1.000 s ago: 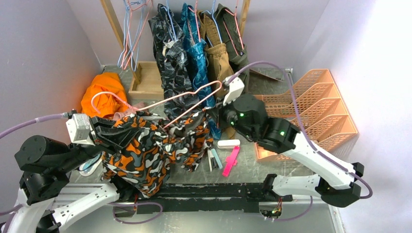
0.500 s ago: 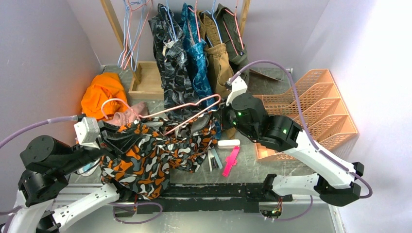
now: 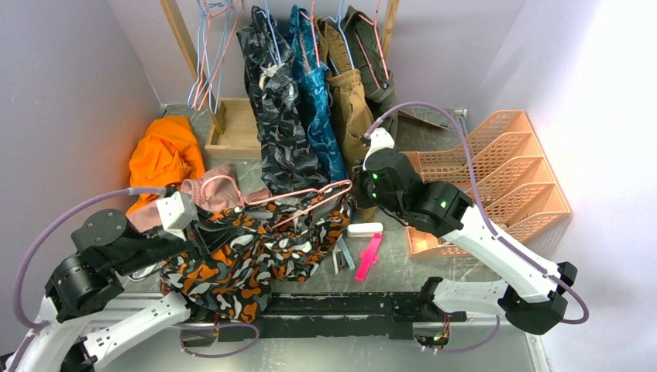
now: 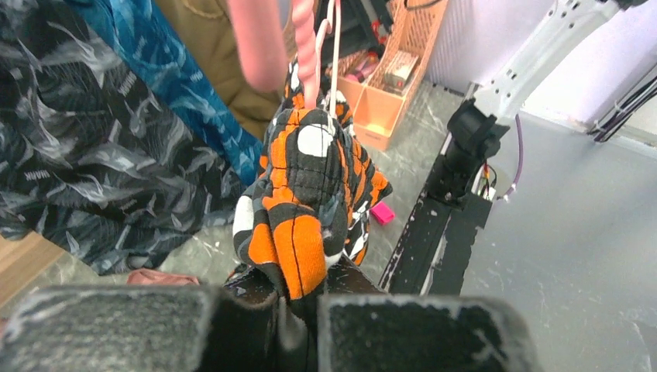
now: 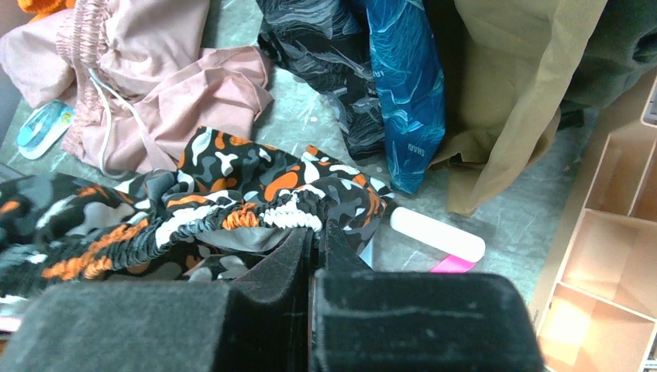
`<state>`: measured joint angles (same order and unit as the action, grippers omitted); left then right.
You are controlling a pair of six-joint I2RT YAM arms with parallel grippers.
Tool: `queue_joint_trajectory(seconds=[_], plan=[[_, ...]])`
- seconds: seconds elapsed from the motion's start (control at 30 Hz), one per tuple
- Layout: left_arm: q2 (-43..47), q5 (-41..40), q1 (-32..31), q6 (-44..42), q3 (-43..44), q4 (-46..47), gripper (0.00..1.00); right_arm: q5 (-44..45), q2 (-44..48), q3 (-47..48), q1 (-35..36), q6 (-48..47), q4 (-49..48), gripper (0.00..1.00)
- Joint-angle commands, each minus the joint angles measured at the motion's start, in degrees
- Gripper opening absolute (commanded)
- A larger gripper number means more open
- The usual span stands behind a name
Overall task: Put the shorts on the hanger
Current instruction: Hang the shorts on the hanger.
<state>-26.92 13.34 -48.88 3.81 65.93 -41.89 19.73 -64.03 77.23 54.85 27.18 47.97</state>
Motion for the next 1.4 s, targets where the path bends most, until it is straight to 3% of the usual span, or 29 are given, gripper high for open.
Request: queue_joint_trajectory(seconds=[0.0, 0.57, 1.0, 1.37], plan=[[1.01, 0.24, 0.10, -0.05, -2.16, -0.97, 0.07, -1.08, 1.13, -0.47, -0.81, 1.05, -1.01, 0.00], [-1.29, -8.41, 0.13, -2.85, -5.33, -5.75, 0.07, -0.30, -0.30, 1.44, -1.21, -0.76, 3.41, 0.00], [-5.66, -9.11, 0.11, -4.81, -6.27, -4.77, 0.07, -1.52, -2.54, 8.01, -1.20, -2.79, 8.58, 0.00], [-8.59, -8.44, 0.14, -3.87, -8.36, 2.23, 0.07, -15.92, -4.88, 9.82, -1.22, -1.23, 4.90, 0.00]])
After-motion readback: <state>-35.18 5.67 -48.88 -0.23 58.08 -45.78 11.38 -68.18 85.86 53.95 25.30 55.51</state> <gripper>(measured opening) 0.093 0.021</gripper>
